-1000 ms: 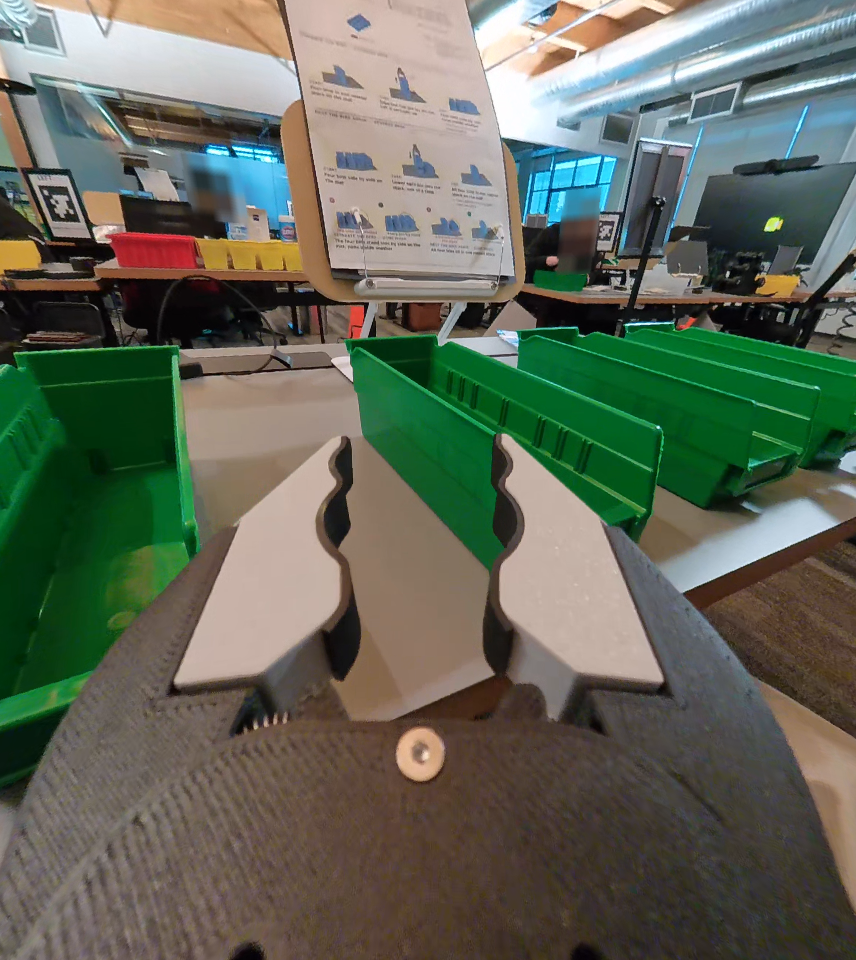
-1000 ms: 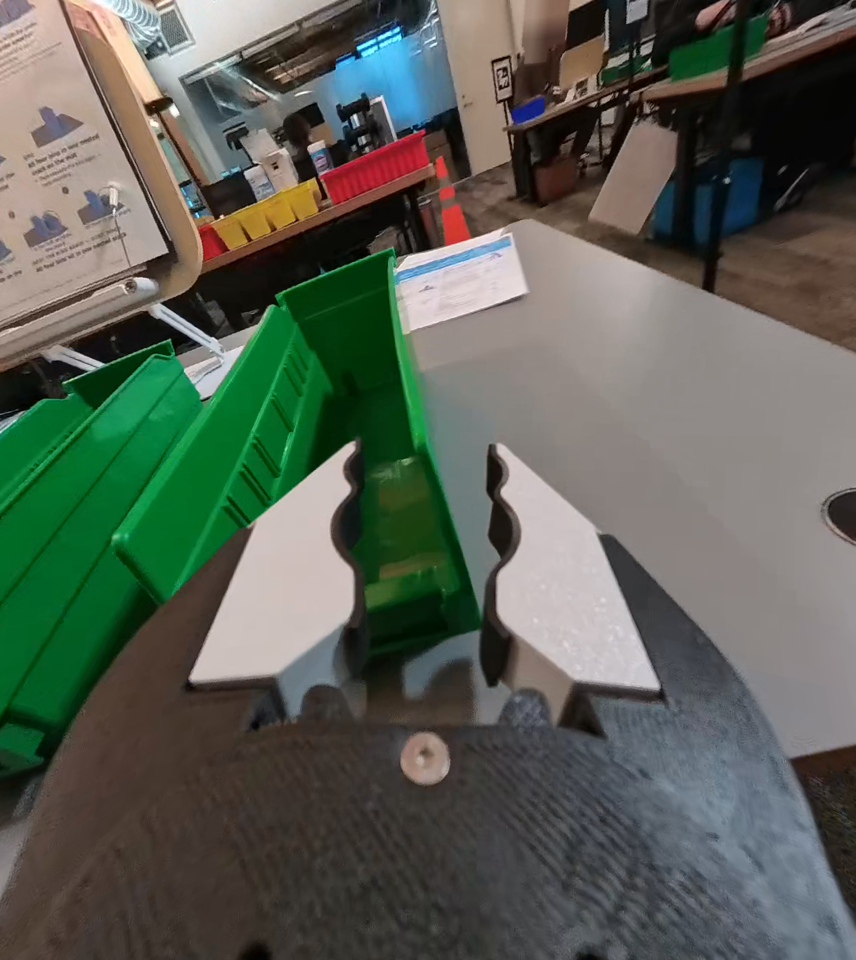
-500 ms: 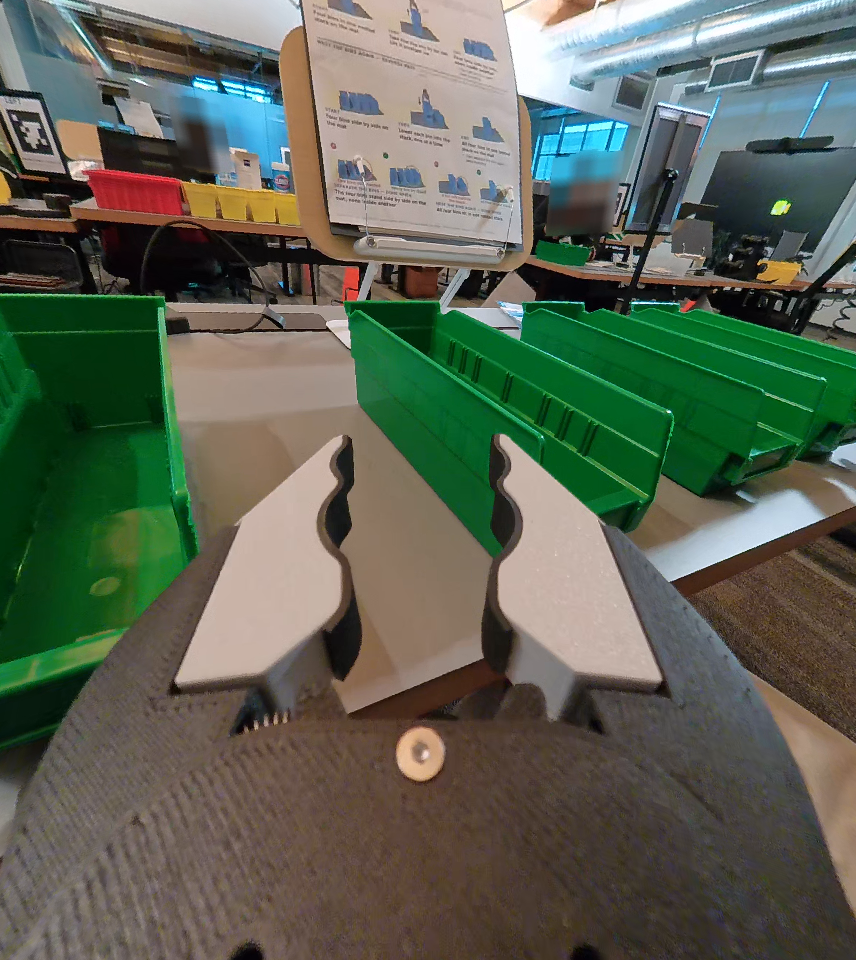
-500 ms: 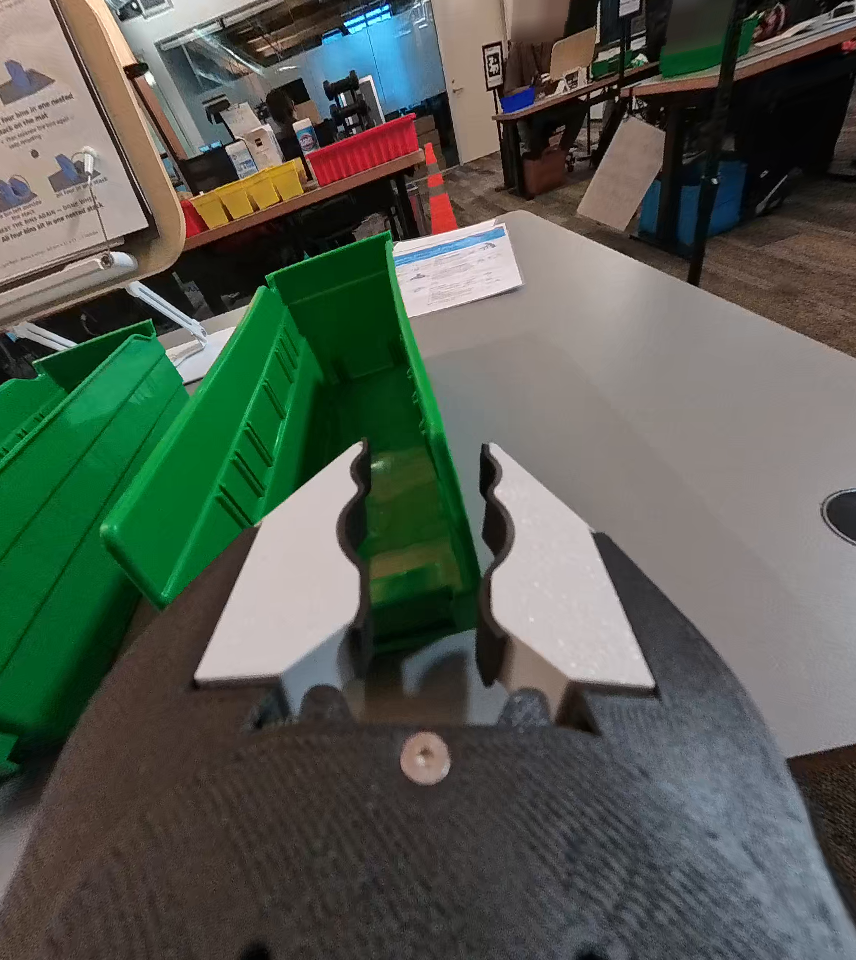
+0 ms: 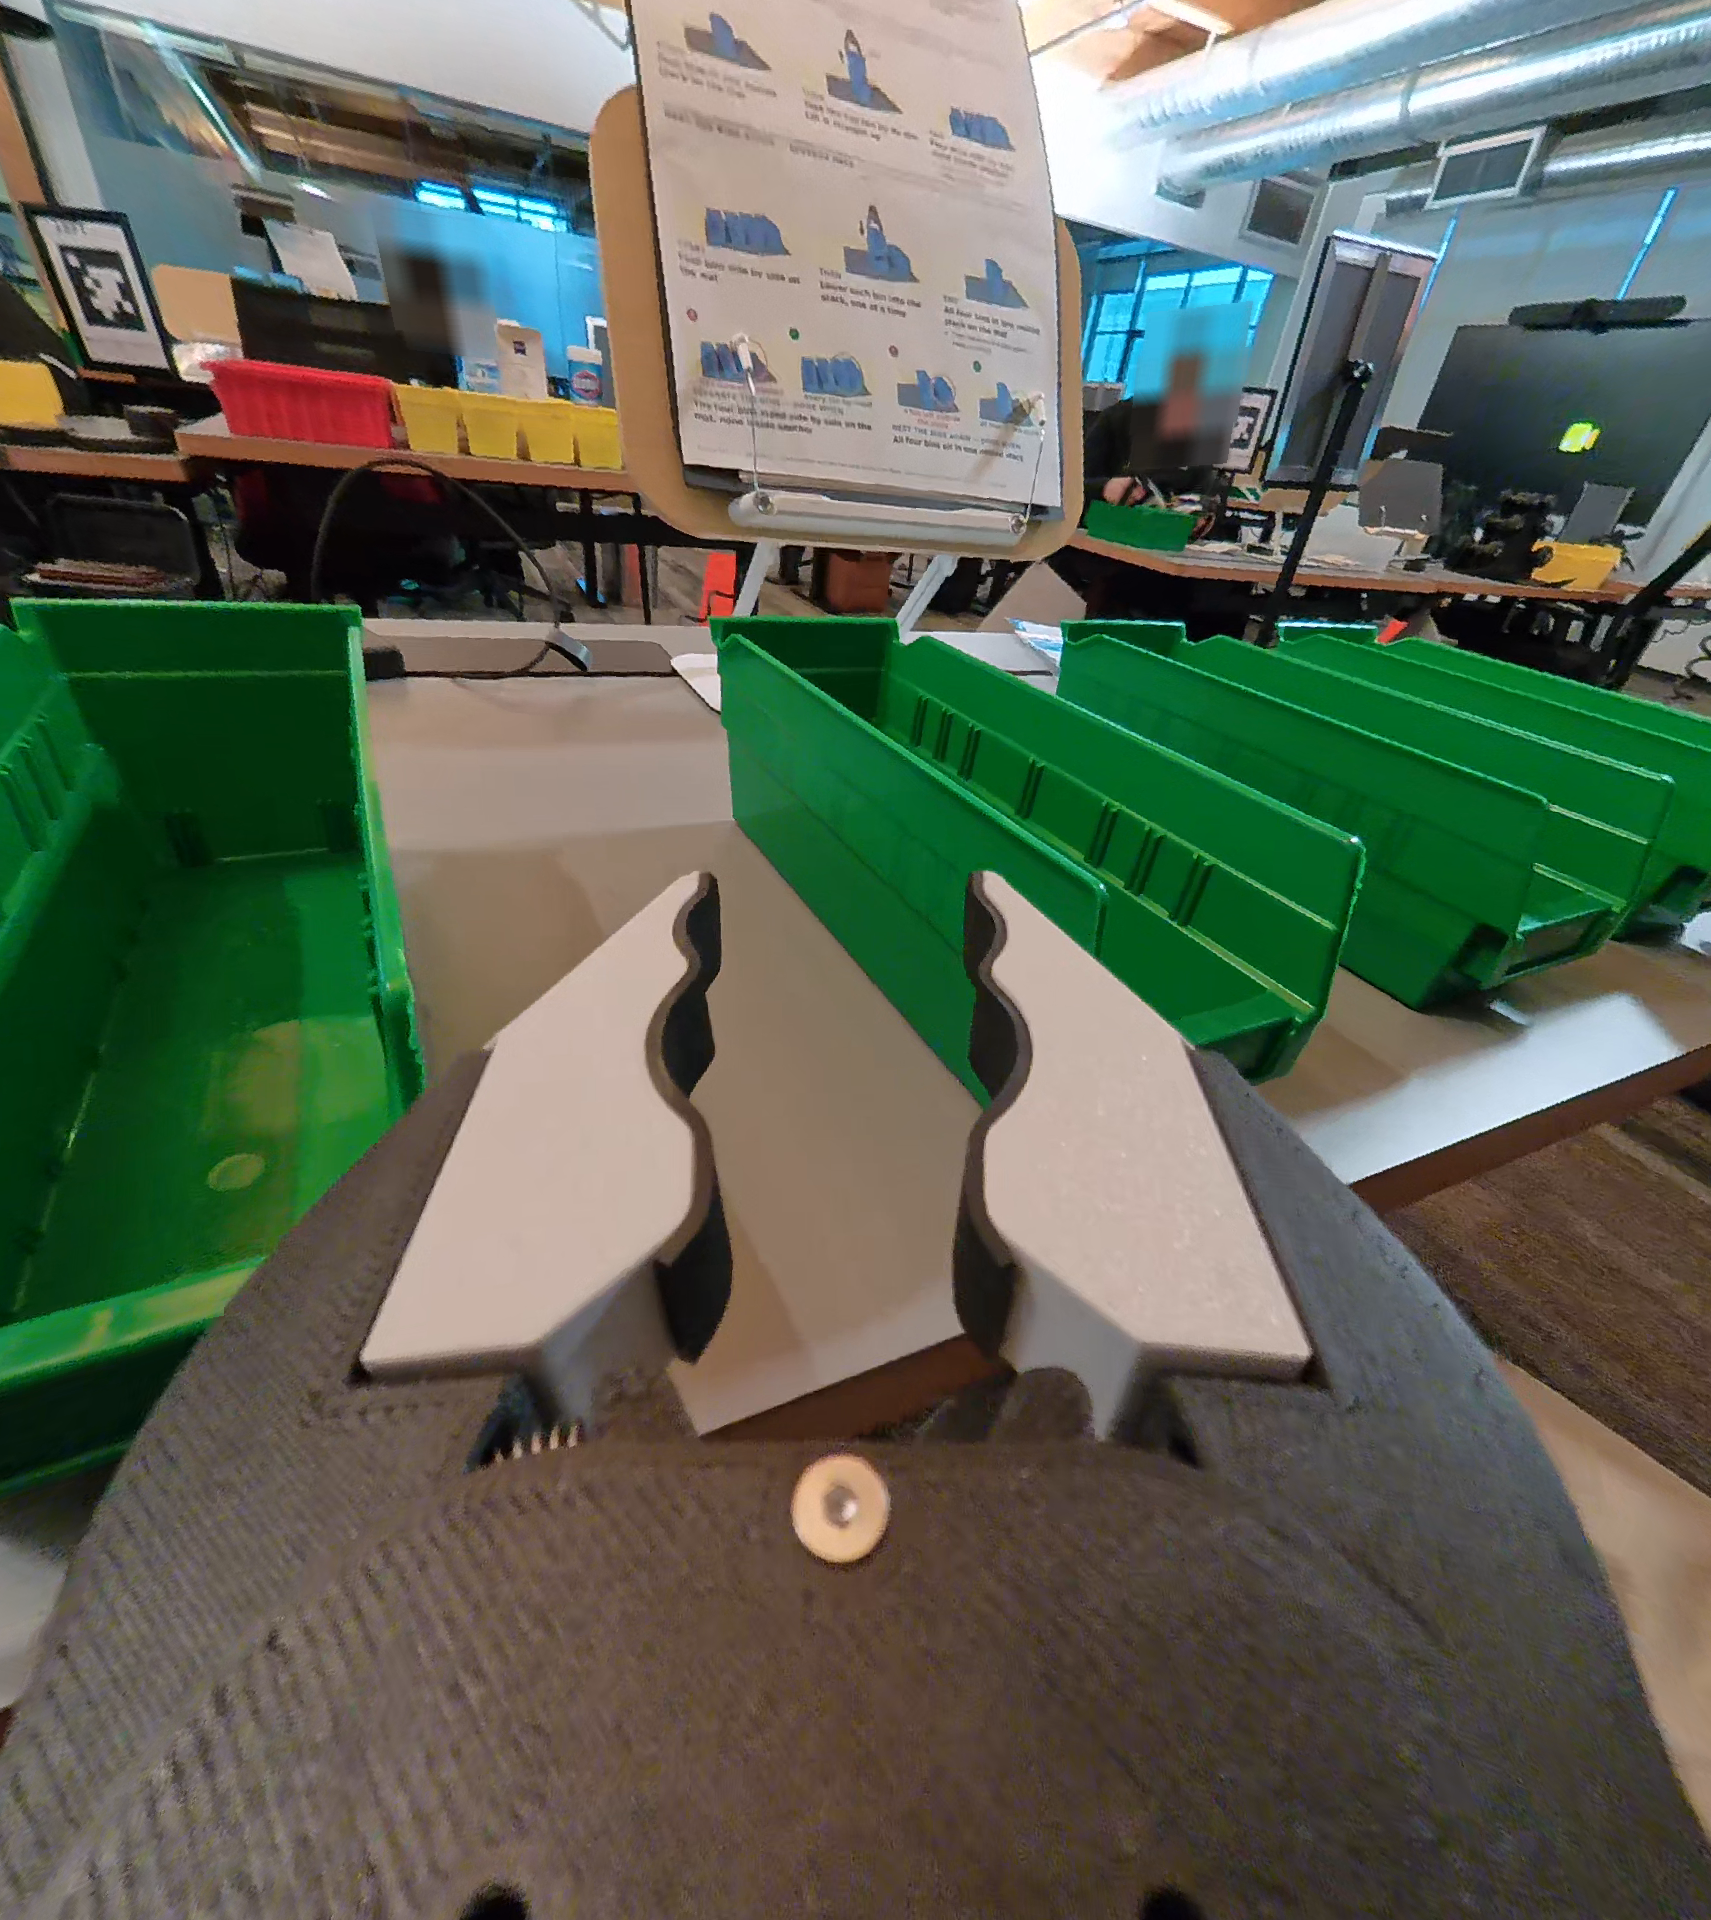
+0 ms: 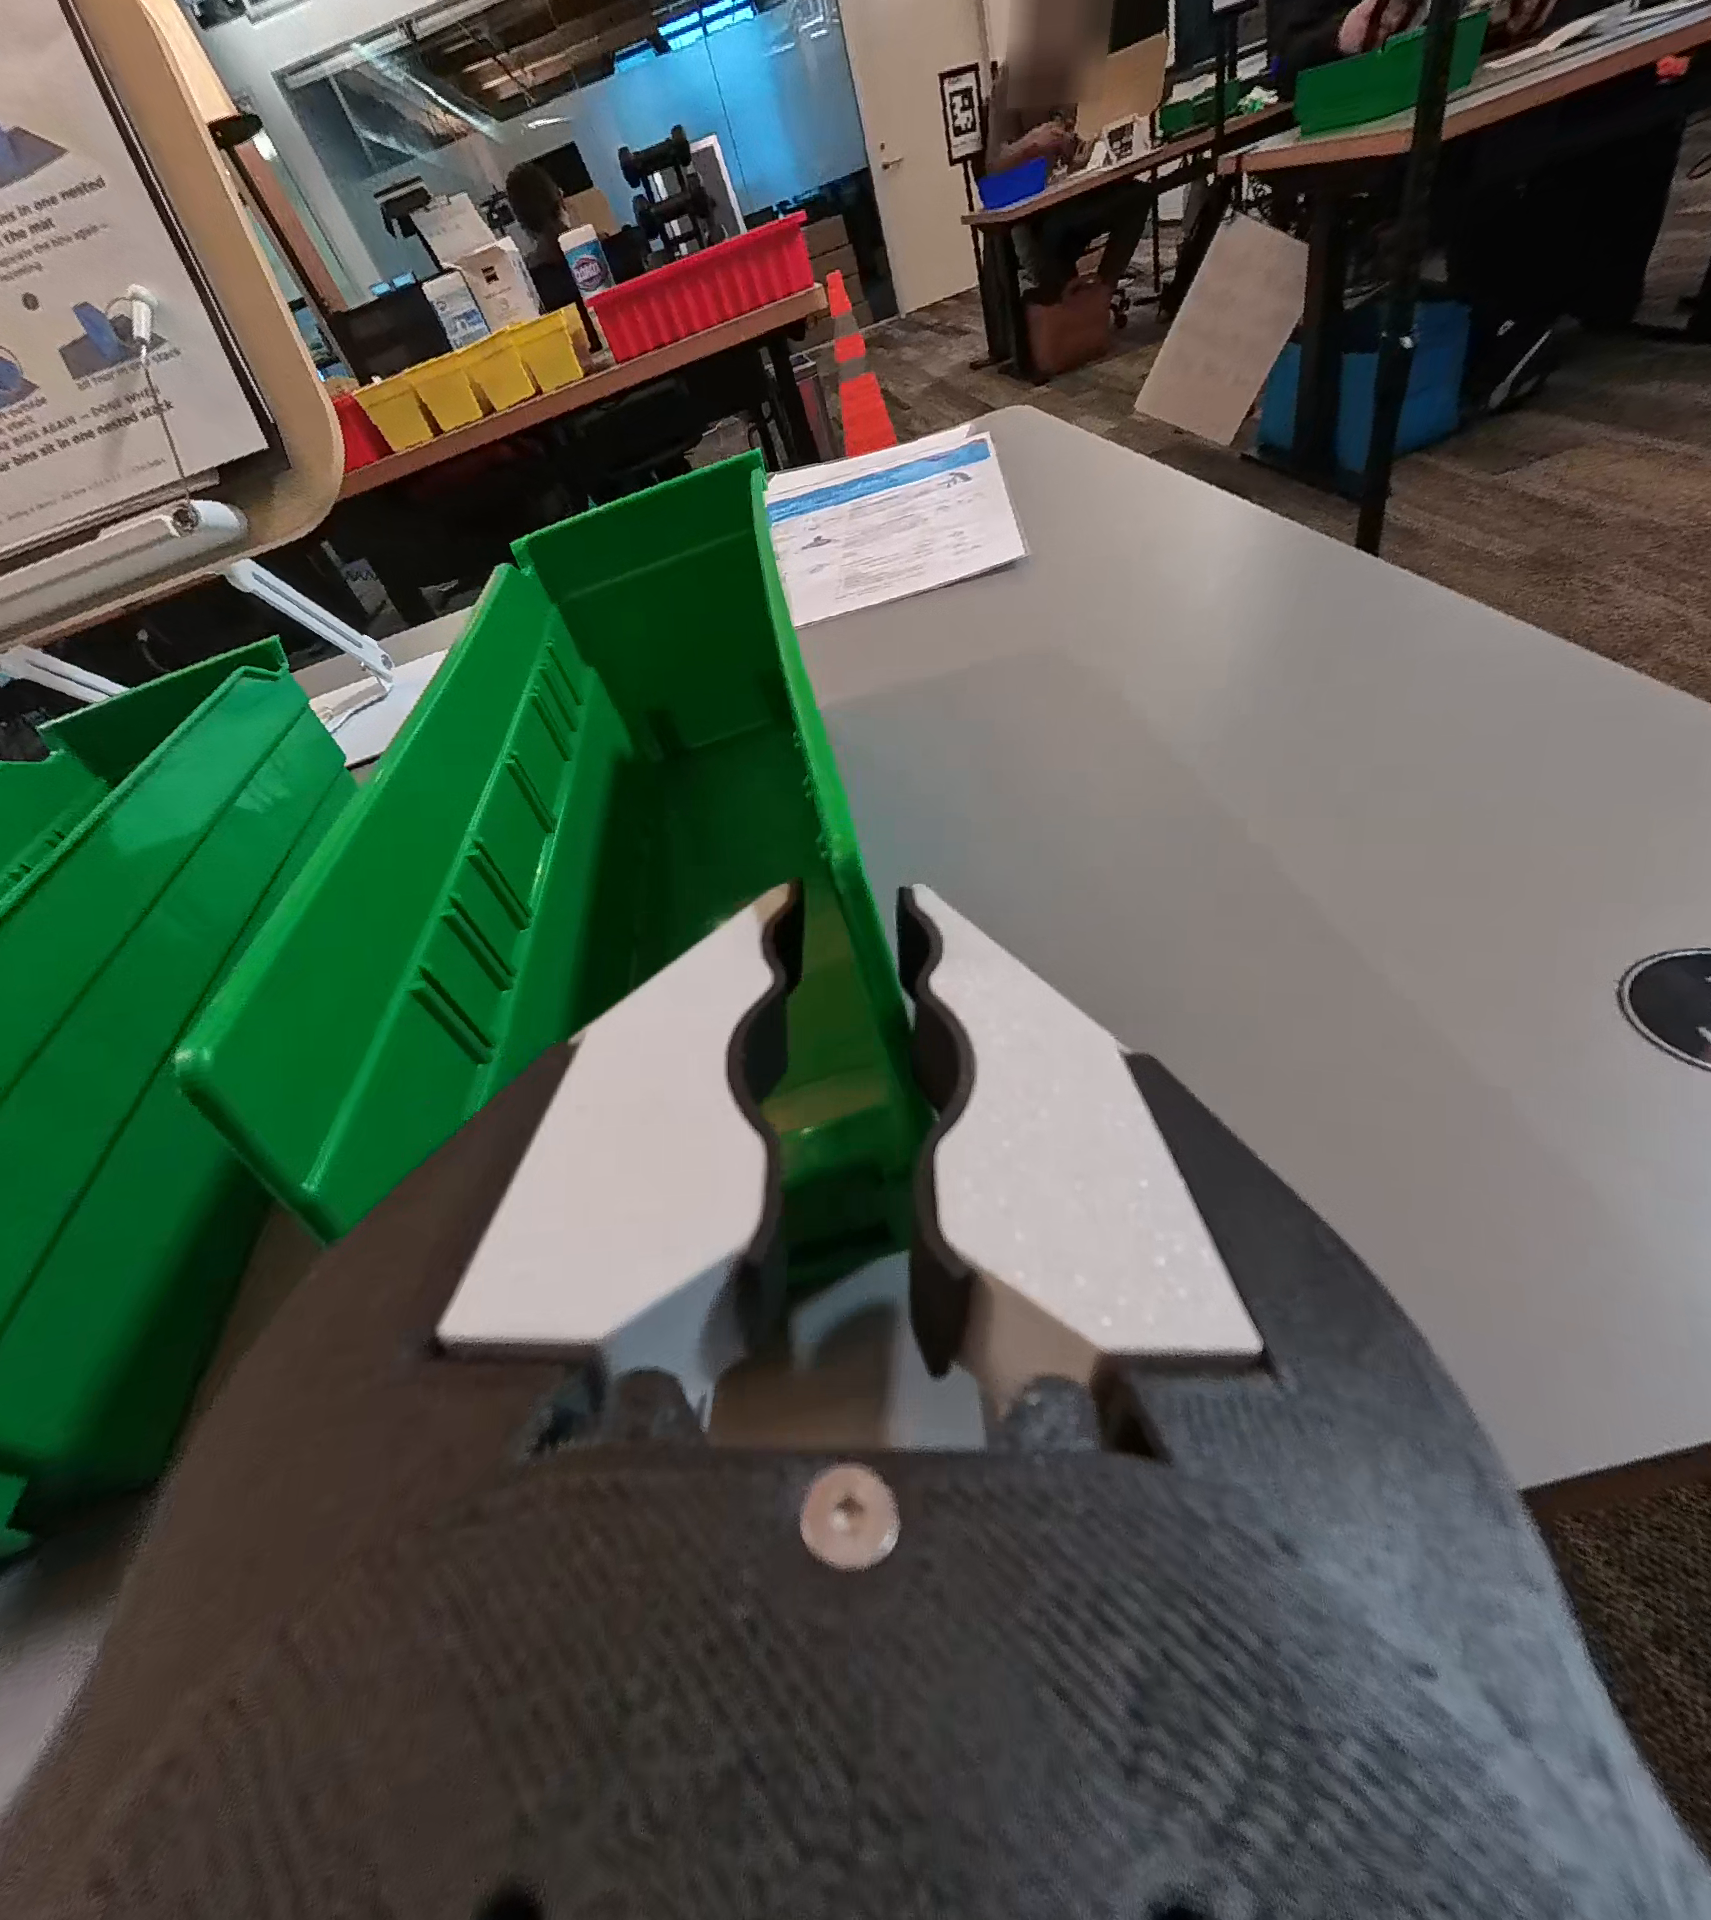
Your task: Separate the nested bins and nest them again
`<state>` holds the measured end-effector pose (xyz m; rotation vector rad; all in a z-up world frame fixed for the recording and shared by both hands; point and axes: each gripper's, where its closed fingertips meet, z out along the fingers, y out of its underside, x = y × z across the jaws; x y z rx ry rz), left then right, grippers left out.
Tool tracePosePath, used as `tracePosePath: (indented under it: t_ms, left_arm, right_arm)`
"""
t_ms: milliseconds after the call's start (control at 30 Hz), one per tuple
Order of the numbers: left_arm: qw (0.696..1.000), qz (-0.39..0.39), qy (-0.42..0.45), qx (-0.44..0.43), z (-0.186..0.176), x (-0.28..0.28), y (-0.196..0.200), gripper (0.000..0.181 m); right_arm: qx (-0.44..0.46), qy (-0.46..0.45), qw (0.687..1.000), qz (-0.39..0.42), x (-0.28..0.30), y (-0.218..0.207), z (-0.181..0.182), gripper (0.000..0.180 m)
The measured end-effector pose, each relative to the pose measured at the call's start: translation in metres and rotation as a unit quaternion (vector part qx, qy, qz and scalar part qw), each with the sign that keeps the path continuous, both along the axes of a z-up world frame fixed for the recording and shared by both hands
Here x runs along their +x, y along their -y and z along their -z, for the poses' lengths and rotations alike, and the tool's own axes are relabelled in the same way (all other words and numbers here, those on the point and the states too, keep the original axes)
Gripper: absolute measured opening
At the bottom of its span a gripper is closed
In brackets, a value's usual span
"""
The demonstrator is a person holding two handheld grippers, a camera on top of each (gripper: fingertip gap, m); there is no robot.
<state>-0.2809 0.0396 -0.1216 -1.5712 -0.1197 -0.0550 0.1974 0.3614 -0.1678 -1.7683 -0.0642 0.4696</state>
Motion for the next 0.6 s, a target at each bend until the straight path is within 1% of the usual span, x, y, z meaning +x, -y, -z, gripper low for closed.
tracePosePath:
  t_ms: [100, 367, 500, 600]
  left_arm:
    - [1.000, 0.002, -0.001, -0.005, 0.002, 0.001, -0.001, 0.046]
    - [1.000, 0.004, 0.006, -0.011, 0.004, 0.001, -0.002, 0.046]
    - [1.000, 0.004, 0.007, -0.012, 0.005, 0.000, -0.002, 0.046]
    - [1.000, 0.003, 0.006, -0.012, 0.005, 0.000, -0.002, 0.046]
  right_arm:
    - [-0.003, -0.003, 1.000, 0.002, 0.002, 0.000, 0.001, 0.009]
    - [-0.007, -0.005, 1.000, -0.017, -0.003, 0.003, 0.001, 0.005]
    - [-0.053, -0.022, 0.998, -0.023, -0.003, 0.007, 0.003, 0.004]
    - [-0.066, -0.011, 0.998, -0.017, -0.002, 0.010, 0.003, 0.003]
